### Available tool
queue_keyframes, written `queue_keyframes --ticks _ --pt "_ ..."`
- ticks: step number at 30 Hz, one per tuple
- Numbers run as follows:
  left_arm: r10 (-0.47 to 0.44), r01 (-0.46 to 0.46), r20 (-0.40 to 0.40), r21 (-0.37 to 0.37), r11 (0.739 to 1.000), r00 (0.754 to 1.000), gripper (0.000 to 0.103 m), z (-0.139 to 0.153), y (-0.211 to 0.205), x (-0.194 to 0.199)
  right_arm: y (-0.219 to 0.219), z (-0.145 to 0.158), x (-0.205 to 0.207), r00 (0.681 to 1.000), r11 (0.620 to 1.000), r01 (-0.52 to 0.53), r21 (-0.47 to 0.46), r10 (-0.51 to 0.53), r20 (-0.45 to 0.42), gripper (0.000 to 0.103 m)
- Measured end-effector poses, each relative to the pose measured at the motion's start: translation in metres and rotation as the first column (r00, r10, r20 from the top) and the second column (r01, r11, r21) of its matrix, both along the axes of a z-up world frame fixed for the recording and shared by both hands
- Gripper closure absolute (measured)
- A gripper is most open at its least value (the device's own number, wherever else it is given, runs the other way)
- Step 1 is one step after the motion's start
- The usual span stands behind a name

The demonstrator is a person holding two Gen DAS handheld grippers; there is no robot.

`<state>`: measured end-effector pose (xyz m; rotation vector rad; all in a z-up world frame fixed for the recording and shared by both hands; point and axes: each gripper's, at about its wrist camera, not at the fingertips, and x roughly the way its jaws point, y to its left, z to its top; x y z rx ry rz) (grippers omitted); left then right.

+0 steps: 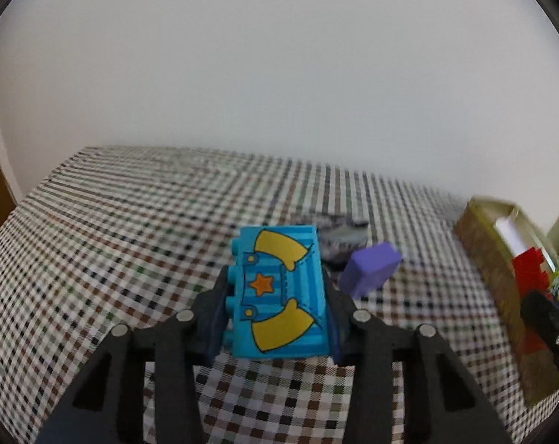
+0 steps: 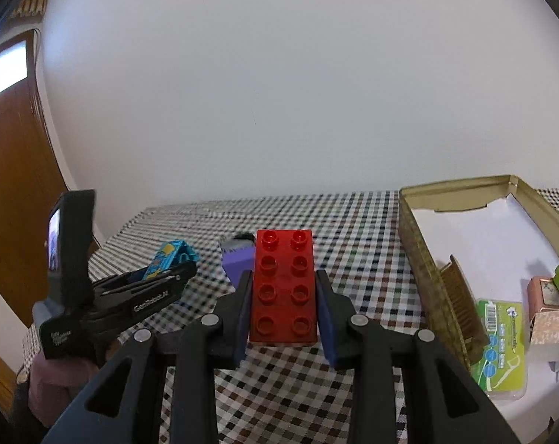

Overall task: Organize rigid objects
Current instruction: 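Carry the red brick with the right gripper while the left carries the blue block over the tin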

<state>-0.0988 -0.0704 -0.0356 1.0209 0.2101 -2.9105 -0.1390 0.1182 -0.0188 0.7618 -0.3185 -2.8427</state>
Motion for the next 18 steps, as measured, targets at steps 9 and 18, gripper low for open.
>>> queue_keyframes --ticks 9,18 --pt "0.061 -0.057 -0.102 0.042 0.997 0.993 0.061 0.011 0.014 0.035 0.000 0.009 0.007 0.999 0.999 -0.014 -0.037 0.012 -0.048 0.069" --pt "0.034 -0.034 -0.122 0.003 0.999 0.992 0.061 0.016 0.044 0.045 0.003 0.014 0.012 0.997 0.999 -0.012 -0.045 0.008 -0.077 0.069"
